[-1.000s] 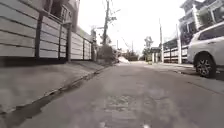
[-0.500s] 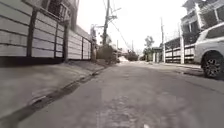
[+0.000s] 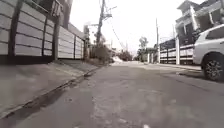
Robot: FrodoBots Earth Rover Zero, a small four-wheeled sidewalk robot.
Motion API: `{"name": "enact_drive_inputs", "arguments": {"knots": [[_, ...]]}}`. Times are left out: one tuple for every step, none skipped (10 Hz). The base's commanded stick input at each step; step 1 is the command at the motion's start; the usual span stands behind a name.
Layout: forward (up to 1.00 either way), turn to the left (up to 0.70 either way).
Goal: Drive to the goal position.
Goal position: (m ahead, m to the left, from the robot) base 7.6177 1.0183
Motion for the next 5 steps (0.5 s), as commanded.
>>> {"name": "enact_drive_inputs", "arguments": {"knots": [[0.85,-0.20],[0.85,-0.34],[0.85,-0.34],[0.85,-0.13],[0.85,0.00]]}}
